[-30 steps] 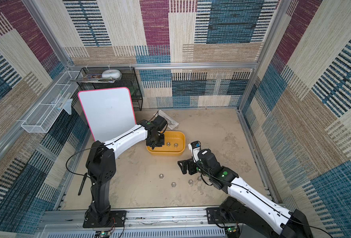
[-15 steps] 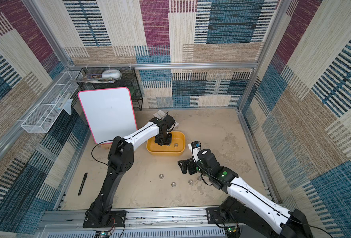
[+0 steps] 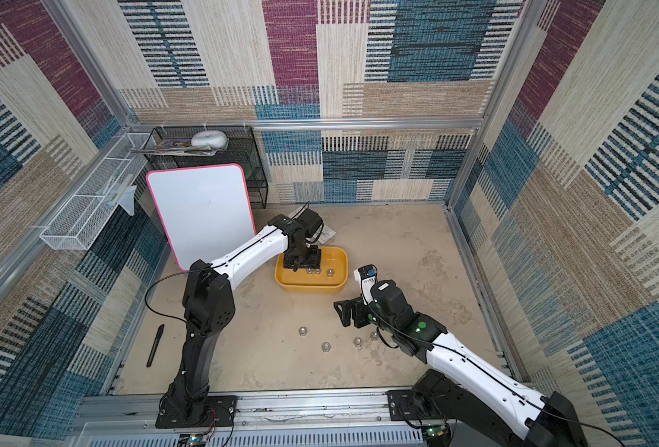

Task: Put the nuts on the desktop into the storage box
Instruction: Place the nut in the storage box, then pick up the nut from the center of the board.

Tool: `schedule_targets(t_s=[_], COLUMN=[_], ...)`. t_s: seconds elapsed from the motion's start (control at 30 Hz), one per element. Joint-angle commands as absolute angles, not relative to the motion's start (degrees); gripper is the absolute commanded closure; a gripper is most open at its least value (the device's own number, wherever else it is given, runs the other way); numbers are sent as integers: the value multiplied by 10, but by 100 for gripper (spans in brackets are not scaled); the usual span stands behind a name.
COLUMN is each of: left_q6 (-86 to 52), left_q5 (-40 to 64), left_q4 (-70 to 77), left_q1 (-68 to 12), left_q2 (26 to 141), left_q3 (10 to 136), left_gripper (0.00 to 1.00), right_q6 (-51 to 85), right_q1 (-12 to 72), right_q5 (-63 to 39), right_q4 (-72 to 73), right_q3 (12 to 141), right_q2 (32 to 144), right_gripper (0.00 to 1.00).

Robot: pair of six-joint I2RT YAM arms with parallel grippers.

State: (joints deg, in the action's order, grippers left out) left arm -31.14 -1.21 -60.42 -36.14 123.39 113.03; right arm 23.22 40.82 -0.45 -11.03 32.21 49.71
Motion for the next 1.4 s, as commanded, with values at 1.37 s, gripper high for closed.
schedule_targets(t_s=[1.37], left_q6=[-389], left_q5=[17], left_q4=[-449], left_q1=[-514], left_q2=[1056], left_q3=[691], left_gripper=[51], right_q6=[236], right_q1=[409], right_q5=[-4], right_q4=[-96], right_q3=[316], right_q2=[504], right_gripper=[1])
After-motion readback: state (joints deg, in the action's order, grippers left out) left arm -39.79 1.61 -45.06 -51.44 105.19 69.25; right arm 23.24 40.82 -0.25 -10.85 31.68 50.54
